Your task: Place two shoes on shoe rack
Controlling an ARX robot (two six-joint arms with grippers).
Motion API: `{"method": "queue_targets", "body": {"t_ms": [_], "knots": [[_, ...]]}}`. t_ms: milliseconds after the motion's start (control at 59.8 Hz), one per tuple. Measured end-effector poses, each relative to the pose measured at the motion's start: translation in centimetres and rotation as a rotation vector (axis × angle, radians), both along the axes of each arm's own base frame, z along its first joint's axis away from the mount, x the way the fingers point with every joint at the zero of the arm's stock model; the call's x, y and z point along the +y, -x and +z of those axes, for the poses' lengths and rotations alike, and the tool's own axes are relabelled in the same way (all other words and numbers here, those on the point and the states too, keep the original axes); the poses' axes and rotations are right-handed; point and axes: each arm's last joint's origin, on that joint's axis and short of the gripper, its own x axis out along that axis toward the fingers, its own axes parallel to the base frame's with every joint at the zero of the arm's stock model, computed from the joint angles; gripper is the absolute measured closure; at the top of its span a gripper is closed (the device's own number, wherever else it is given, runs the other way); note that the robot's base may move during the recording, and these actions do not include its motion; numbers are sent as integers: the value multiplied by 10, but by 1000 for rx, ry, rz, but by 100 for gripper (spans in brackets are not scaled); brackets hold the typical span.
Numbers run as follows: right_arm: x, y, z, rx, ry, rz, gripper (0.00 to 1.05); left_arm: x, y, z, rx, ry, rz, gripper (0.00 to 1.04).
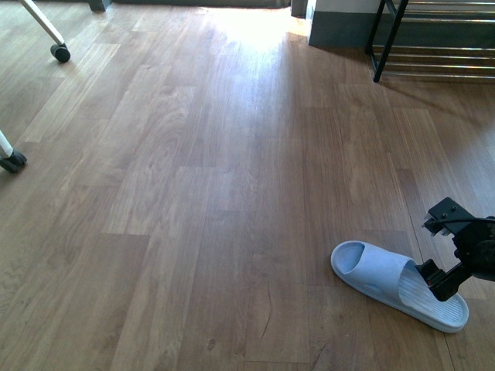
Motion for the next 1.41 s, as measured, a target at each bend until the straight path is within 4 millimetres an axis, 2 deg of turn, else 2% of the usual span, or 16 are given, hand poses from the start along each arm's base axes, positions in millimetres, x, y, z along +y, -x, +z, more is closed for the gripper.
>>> {"method": "queue_targets", "body": {"t_ms": [134,368,736,970,1255,1405], "knots": [[10,2,-10,10,1,35,9,0,0,0,0,0,0,103],[25,-7,-8,-34,-94,54,9,0,0,0,0,0,0,103],[39,-9,-7,-67,-165,49,56,0,0,0,0,0,0,103],[40,-9,-13,-68,-166,20,104,0,0,0,0,0,0,103],[39,-5,-12,-98,-159,-19,103,0,0,0,0,0,0,103],[42,9,7,-106,-164,-46,103,0,0,0,0,0,0,103]]}}
